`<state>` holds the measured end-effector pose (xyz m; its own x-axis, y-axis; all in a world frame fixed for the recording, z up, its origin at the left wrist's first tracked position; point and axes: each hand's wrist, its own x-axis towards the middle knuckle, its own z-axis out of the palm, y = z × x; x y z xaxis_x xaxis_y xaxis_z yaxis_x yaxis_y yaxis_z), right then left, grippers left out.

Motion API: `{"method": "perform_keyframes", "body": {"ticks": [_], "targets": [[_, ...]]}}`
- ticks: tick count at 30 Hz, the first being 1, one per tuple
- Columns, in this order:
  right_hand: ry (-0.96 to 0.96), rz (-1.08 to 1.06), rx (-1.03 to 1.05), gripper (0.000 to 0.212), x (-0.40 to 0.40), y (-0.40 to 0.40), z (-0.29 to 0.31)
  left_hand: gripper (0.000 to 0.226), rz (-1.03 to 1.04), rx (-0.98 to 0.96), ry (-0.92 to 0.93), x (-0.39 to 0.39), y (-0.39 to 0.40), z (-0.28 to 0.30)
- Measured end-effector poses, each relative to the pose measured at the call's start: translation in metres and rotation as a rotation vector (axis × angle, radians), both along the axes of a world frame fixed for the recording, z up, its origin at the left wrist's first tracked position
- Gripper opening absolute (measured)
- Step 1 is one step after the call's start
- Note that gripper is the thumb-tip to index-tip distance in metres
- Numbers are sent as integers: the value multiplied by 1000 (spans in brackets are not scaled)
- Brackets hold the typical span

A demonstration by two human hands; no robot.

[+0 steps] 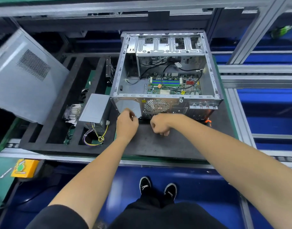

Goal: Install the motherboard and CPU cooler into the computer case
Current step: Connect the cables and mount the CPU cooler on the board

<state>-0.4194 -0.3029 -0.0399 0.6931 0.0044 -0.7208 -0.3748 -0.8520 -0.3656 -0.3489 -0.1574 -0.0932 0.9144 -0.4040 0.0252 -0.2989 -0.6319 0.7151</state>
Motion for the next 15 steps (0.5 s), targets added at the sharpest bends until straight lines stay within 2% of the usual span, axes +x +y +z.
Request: {"method": "perform_keyframes", "body": {"ticks": [4, 7, 9, 10, 12, 13, 15], "targets": [[11, -41, 261, 18, 16, -13, 61, 19, -30, -92, 52, 11, -20, 4], [-52, -41, 514, 19, 23, -34, 113, 12, -3, -174, 254, 19, -33, 3], [-188, -98, 587, 16, 27, -51, 135, 14, 42, -217, 406, 26, -40, 4], [-289, -185, 564, 15, 30, -60, 139, 15, 61, -222, 469, 30, -42, 4], [-484, -351, 374, 14, 37, -76, 133, 17, 73, -181, 538, 37, -47, 4], [-523, -373, 232, 14, 39, -83, 127, 17, 84, -159, 557, 40, -50, 4], [-434, -333, 42, 14, 40, -94, 108, 19, 155, -171, 638, 44, -57, 6]]}}
